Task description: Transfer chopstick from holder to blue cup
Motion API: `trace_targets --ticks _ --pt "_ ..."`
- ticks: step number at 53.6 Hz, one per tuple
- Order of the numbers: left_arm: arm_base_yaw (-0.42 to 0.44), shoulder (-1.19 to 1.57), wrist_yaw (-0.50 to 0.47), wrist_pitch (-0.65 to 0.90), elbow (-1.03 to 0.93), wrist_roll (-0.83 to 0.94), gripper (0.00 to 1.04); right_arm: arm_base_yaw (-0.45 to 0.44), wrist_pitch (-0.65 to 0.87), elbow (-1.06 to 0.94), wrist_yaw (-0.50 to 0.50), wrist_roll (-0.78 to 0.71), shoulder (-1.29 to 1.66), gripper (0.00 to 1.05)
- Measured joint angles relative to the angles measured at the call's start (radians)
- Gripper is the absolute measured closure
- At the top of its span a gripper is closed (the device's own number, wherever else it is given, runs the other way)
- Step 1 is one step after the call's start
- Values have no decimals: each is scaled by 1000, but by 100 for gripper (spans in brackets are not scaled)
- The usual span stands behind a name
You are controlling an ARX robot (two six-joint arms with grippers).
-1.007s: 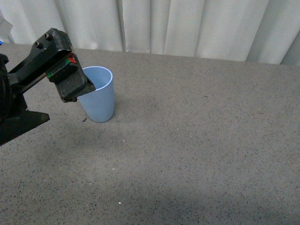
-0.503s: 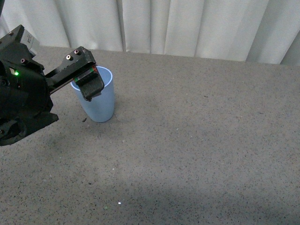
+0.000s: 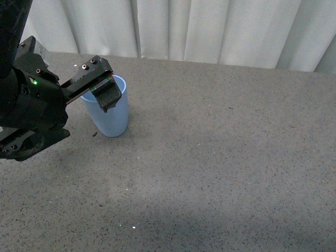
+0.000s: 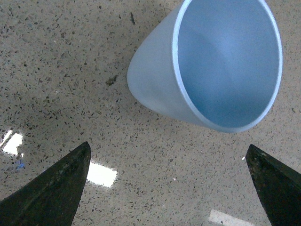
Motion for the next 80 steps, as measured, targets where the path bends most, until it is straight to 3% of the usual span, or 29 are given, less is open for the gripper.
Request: trace_targets --ticks 31,64,80 --pt "76 55 -31 0 73 -74 7 0 0 0 0 0 0 9" --pt "74 126 -82 0 113 -66 7 0 0 0 0 0 0 9" --pt "45 154 -101 16 135 -43 64 0 0 0 0 0 0 9"
